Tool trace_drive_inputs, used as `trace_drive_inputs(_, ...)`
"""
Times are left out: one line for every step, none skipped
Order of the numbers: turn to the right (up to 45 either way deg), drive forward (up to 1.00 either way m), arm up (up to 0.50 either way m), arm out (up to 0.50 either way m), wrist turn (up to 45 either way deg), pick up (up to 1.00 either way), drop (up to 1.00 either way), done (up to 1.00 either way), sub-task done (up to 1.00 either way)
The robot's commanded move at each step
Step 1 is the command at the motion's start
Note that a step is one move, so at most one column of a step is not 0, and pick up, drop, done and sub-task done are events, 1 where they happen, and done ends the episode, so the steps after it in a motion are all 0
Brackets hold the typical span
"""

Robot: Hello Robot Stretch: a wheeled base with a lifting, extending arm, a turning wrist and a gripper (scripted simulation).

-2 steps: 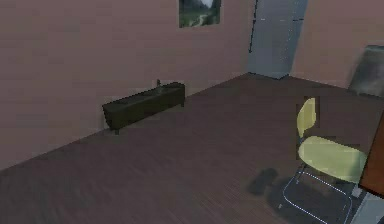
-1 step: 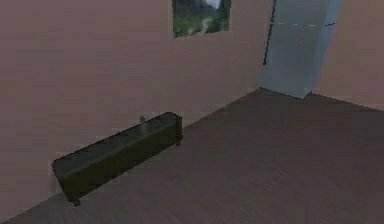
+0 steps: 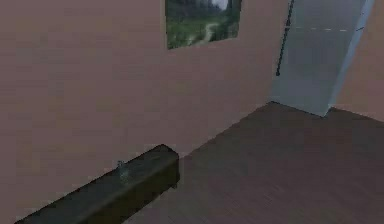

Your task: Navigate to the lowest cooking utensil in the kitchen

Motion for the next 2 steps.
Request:
trace_drive_inputs(45.0,0.00,0.00,0.00,0.0,0.00,0.00,0.00,0.00)
trace_drive_inputs(0.0,0.75,0.00,0.00,0.0,0.00,0.00,0.00,0.00)
